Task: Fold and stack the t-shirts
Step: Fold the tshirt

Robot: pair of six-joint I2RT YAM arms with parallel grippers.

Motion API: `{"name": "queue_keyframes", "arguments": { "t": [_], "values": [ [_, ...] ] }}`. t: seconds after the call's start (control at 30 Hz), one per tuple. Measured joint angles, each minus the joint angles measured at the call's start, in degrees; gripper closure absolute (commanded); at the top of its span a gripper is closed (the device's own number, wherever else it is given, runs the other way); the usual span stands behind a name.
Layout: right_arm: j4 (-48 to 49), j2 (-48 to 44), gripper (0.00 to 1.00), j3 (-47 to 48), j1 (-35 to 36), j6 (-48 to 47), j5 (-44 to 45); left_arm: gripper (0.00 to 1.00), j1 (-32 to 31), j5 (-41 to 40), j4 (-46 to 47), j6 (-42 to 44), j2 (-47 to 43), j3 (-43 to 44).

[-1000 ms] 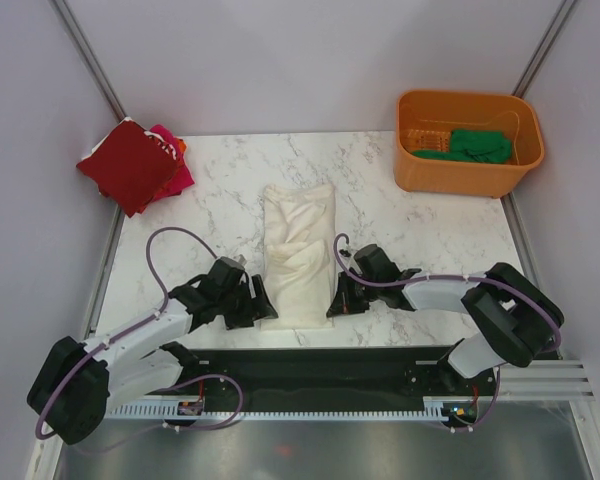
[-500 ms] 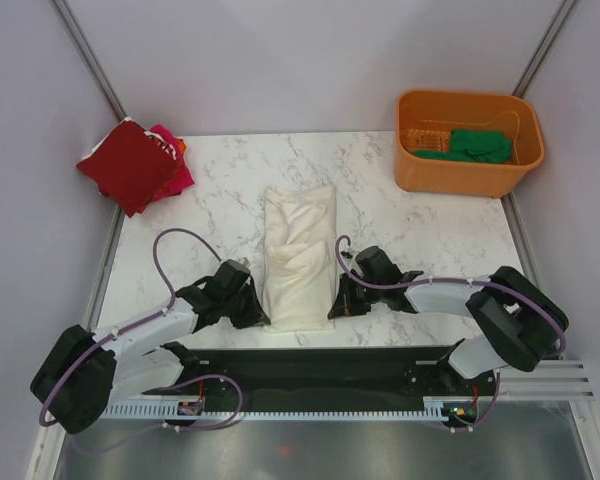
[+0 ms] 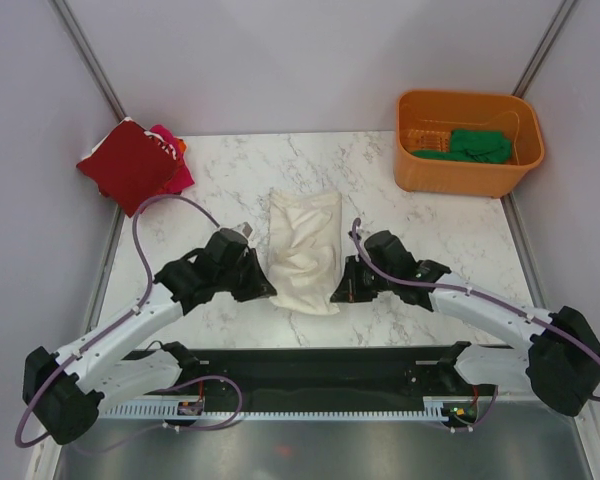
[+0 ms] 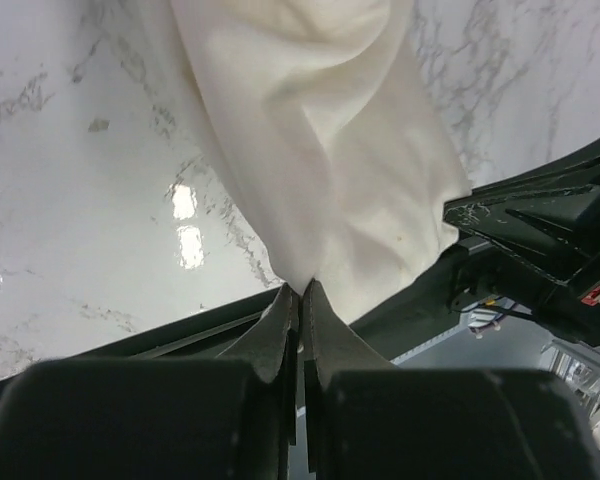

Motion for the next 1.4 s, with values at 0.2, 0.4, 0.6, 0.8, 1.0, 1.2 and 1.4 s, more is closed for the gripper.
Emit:
{"name": "queue_keyframes", "arguments": {
  "t": [0.2,0.4,0.6,0.8,1.0,1.2,1.4],
  "values": [
    [-7.06,1.84,1.00,11.67,-1.88,-3.10,3.15,0.98,0.37,-3.58,-4.46,3.34,5.11,11.63],
    [-10.54,7.96,1.00,21.77,-10.25,-7.54,3.34,0.98,3.56,-4.70,-6.49,7.10,14.82,20.85],
    [-11.65,15.87,1.00,29.99,-12.98,-10.27,2.56,0.98,7.67,-4.26,-7.48,10.45,23.08,29.53],
    [-12.50,24.09,1.00,36.37,-15.96,-11.61,0.79,0.98,14.16,-1.38,-7.61,13.07,32.15,37.64],
    [-13.92,32.83,1.00,44.74,-18.27,-12.81,-0.44,0.98,17.81,2.56,-7.89,15.61,42.71,46.58],
    [-14.64,42.07,1.00,54.29,-20.76,-12.98,-1.09,0.98,21.40,6.73,-8.66,17.53,56.22,60.22],
    [-15.02,52.28,1.00,63.76,-23.41,-12.94,-1.95,0.98,23.12,9.64,-10.49,18.56,70.07,76.02]
  ]
}}
